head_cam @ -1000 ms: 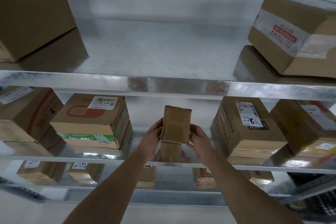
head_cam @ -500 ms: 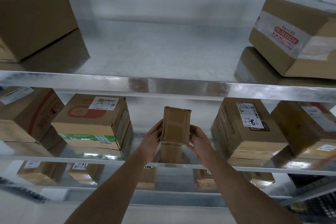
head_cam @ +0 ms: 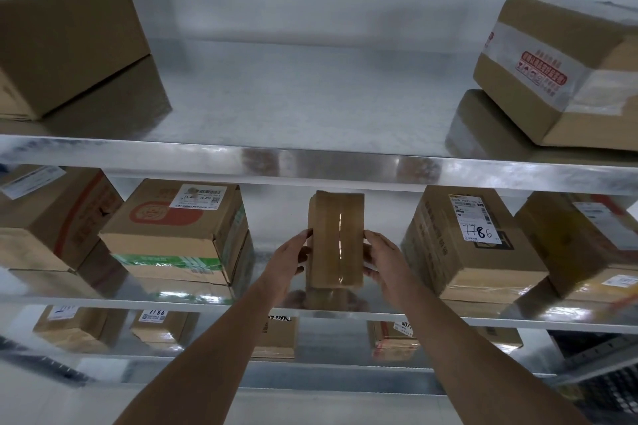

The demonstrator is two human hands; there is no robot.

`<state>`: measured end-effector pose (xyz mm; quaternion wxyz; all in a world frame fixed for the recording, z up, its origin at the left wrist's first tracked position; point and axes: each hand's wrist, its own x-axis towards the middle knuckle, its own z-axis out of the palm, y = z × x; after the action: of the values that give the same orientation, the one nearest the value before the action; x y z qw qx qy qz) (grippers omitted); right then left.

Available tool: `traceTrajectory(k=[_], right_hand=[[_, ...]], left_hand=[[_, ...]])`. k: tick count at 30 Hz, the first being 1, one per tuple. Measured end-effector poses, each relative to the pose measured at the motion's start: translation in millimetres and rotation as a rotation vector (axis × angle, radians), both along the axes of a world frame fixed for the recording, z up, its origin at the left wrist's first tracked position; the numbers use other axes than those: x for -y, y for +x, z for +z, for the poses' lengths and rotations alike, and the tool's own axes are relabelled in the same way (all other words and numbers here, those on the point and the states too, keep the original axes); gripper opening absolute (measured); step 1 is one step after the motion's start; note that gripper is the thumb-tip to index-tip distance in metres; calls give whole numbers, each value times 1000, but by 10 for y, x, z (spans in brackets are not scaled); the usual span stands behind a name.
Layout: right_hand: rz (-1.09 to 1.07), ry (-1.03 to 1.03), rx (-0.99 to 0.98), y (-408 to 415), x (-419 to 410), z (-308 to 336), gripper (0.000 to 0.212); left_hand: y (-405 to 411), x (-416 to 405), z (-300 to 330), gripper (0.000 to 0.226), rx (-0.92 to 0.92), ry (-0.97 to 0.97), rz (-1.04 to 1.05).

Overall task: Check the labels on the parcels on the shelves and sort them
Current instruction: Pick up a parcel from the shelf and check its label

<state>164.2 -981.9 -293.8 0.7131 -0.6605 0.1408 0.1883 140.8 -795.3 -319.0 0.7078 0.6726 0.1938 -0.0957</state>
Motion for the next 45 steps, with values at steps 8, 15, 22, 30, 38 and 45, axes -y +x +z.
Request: traceTrajectory(k=[8,15,22,30,38,45], right_hand=[[31,-66,53,-2,-51,69,32],[74,-117,24,-6,-73,142,36],[101,-107,-10,49,-107,122,36],[90,-108,-18,79,-100,62,35],[74,-87,-25,82,-108,59,33],[77,-83,15,54,-102,63,32]], left_hand=[[66,27,104,40,10,-19,49],[61,12,139,39,29,-53,25],[102,-19,139,44,18,8,22],[129,-23,97,45,-8,-14,38],[147,-10,69,45,-30,-20,44],[120,14,108,47,-35,-58,48]])
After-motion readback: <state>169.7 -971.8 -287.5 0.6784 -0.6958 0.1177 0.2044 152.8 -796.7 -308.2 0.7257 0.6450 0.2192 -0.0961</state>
